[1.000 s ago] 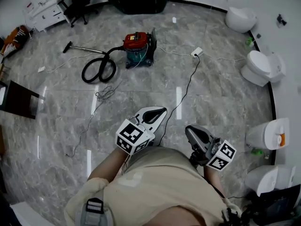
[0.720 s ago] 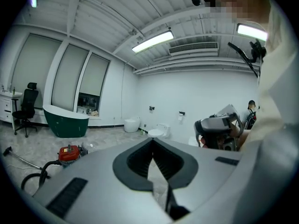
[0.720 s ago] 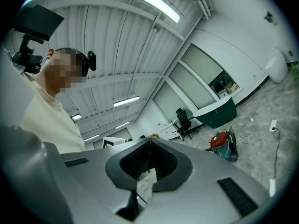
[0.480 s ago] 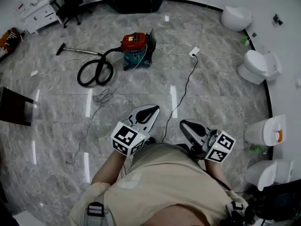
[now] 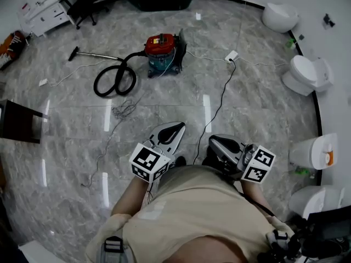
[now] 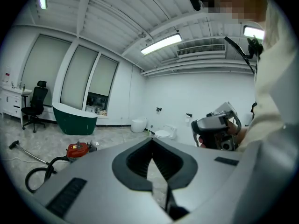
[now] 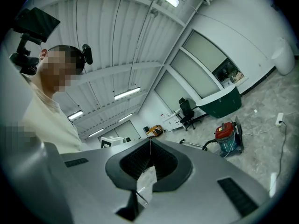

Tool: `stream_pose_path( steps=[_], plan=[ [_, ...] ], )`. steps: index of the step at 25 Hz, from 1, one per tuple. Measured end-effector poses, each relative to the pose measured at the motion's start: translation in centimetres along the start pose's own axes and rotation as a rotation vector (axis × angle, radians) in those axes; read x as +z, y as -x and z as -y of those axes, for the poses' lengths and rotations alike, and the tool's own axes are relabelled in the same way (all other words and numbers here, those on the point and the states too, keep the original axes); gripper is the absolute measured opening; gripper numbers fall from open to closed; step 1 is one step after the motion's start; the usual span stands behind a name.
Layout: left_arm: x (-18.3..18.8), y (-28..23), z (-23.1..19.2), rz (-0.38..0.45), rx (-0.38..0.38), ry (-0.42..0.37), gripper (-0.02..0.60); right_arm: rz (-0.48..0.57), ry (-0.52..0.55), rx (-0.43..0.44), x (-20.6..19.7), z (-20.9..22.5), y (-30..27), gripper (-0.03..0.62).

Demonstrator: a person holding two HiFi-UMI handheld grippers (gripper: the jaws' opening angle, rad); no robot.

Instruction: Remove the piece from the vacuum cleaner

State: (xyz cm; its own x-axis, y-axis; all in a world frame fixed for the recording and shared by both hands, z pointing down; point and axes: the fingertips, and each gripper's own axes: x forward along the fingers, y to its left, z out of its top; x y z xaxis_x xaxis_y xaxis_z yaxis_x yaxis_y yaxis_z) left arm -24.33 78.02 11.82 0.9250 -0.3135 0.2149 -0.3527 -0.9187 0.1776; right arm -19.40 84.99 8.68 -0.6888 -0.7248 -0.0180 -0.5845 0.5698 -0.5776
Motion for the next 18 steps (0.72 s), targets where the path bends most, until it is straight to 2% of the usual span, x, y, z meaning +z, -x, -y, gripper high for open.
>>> stream_pose_path(
  steps=[6,12,18],
  plan=[
    [0.2,-2.0,-0.3,-0.031,0.067,-0.011,-0.006,0.035,-0.064,0.065,1.8,3.2,0.7,0.003],
    [1.8,-6.0,-0.1,-0.053,0.128,0.019,-0.006,0.007,0.029,0.153,5.5,5.1,2.2,0.003],
    [4.7,-12.7,2.1,-0.042,0.129,-0.050,-0.006,0.072,-0.071,0.171,9.4,10.9,6.3,0.003]
  ],
)
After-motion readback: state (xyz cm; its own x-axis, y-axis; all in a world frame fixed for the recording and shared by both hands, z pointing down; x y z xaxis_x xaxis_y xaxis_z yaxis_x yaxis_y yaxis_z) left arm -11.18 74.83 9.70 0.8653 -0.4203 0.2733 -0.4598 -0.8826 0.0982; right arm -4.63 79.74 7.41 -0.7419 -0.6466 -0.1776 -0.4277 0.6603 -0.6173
